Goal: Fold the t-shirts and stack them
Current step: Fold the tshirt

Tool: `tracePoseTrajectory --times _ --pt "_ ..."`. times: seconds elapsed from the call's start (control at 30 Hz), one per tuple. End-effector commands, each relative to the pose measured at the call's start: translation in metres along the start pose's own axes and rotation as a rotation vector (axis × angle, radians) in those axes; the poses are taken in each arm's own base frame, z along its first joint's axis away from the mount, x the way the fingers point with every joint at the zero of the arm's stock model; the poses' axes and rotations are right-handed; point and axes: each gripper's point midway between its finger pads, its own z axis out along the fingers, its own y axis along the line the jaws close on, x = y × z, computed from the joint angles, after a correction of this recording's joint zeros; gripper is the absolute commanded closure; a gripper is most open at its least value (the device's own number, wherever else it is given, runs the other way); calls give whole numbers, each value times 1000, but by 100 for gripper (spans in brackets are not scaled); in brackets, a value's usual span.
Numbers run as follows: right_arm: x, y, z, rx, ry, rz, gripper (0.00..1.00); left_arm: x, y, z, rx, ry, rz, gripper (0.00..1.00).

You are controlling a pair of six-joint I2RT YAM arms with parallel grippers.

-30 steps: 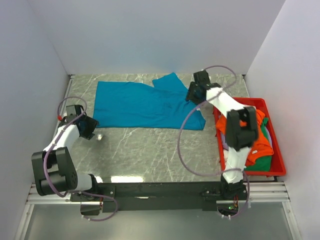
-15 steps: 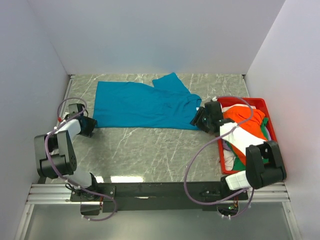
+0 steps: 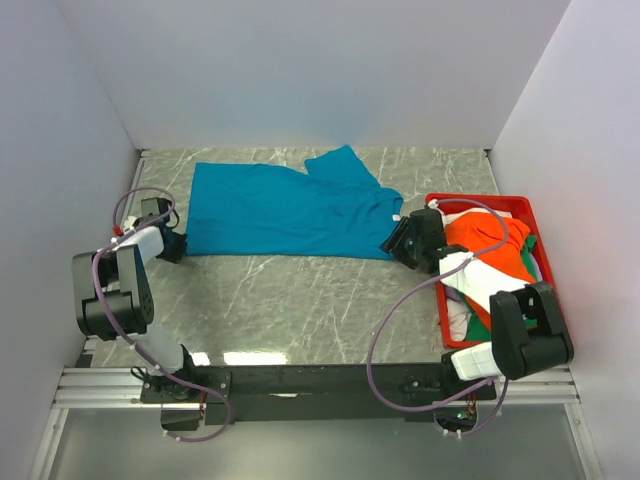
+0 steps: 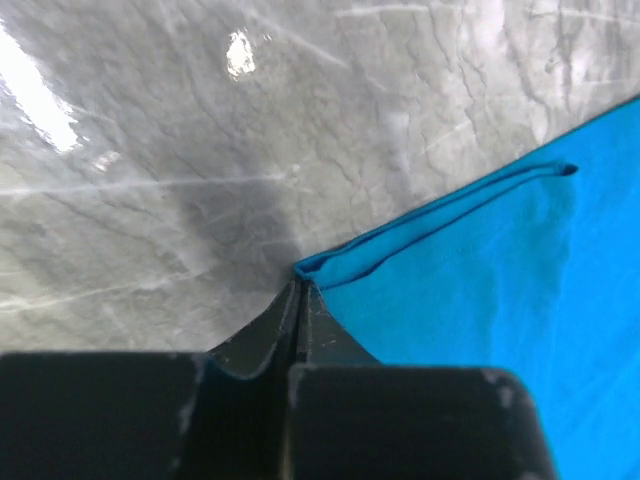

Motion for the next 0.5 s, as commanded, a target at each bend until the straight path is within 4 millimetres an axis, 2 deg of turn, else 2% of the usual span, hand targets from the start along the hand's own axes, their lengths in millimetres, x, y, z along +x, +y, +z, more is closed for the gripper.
tracePoseTrajectory --times 0.0,0.07,0.2,0.33,0.47 --pt "-8 -8 10 34 -39 20 41 -14 11 -5 -91 -51 47 99" --pt "-7 -10 13 45 -32 19 41 -21 9 -10 -101 -68 61 99" --pt "-3 -15 19 61 -22 19 41 -30 17 -15 -149 -92 81 99" --pt "5 -18 21 66 -1 20 42 -33 24 -17 -162 -85 78 99" --pt "10 -22 22 77 5 15 42 -35 22 -21 -151 -87 74 99"
